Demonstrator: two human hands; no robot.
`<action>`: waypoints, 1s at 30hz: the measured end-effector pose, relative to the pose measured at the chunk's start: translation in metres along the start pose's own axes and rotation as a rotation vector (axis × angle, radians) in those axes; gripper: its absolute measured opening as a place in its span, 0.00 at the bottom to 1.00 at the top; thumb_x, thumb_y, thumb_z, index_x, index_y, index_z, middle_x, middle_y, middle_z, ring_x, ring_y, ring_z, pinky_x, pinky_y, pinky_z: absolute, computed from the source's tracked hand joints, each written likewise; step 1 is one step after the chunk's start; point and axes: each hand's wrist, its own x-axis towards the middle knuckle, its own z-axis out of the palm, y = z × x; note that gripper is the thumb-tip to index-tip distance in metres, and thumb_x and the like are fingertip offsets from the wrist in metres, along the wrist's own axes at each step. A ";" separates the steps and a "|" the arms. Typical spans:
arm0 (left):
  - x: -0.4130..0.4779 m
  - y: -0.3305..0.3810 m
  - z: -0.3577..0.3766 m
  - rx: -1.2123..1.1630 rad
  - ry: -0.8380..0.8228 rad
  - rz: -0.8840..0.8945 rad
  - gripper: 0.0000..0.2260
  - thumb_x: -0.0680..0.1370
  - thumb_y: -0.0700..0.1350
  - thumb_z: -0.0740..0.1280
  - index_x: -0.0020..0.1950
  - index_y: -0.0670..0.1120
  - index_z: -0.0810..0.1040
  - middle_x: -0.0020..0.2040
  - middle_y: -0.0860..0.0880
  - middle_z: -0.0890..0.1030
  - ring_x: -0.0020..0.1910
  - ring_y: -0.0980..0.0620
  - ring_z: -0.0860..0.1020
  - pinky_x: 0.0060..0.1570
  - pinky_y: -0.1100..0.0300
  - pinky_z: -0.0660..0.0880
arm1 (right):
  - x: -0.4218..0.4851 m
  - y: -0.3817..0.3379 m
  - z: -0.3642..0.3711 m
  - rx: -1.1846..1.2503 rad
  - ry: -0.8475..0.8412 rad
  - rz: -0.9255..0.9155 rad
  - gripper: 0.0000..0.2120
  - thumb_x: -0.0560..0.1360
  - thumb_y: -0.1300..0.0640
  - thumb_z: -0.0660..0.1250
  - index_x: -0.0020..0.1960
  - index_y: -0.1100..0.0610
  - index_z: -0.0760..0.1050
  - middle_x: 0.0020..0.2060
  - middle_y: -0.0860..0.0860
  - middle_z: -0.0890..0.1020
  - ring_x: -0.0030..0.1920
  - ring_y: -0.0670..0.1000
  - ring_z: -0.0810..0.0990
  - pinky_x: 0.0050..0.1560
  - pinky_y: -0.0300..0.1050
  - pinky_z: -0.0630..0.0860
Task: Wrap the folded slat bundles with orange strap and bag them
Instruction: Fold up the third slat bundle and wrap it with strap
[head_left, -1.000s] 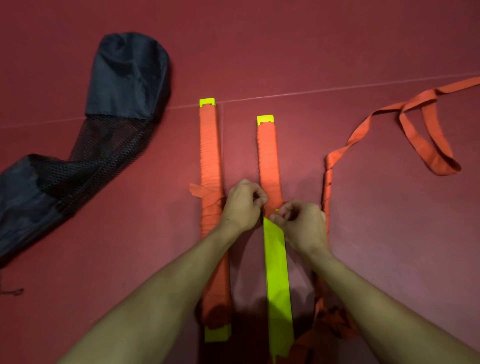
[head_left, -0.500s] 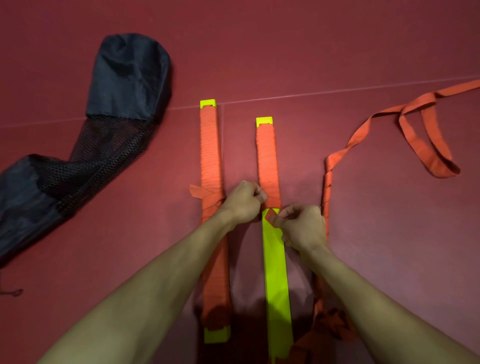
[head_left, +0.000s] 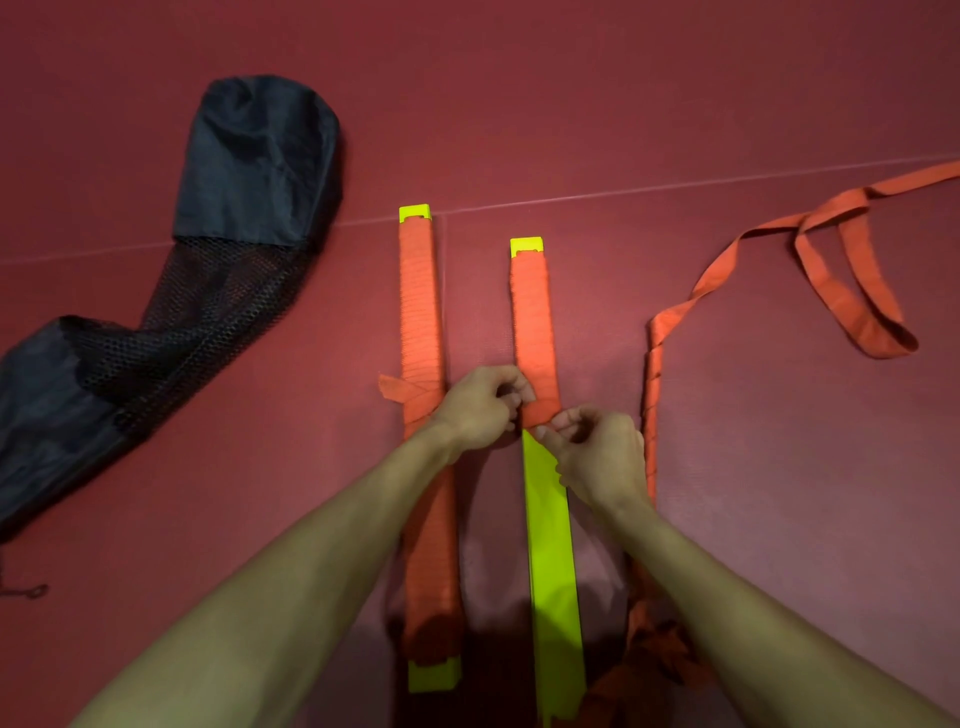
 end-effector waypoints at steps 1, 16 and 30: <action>0.000 0.000 -0.001 0.012 -0.006 0.001 0.18 0.81 0.30 0.59 0.39 0.51 0.75 0.35 0.50 0.73 0.35 0.55 0.73 0.42 0.57 0.77 | 0.000 0.000 0.000 -0.007 0.004 -0.003 0.12 0.69 0.54 0.77 0.33 0.50 0.76 0.28 0.47 0.81 0.30 0.50 0.80 0.37 0.55 0.81; 0.014 -0.001 -0.004 0.138 -0.063 0.023 0.16 0.78 0.34 0.68 0.33 0.49 0.77 0.31 0.53 0.77 0.29 0.60 0.74 0.38 0.60 0.76 | 0.002 0.001 -0.008 0.201 -0.100 0.079 0.09 0.72 0.65 0.73 0.36 0.58 0.76 0.26 0.52 0.73 0.23 0.49 0.72 0.24 0.42 0.74; 0.006 0.008 -0.007 -0.097 -0.088 -0.123 0.15 0.81 0.32 0.60 0.40 0.47 0.79 0.35 0.51 0.75 0.35 0.58 0.73 0.40 0.64 0.75 | 0.012 0.016 0.008 0.153 -0.018 0.064 0.13 0.73 0.59 0.73 0.31 0.52 0.77 0.20 0.42 0.76 0.25 0.46 0.72 0.33 0.47 0.74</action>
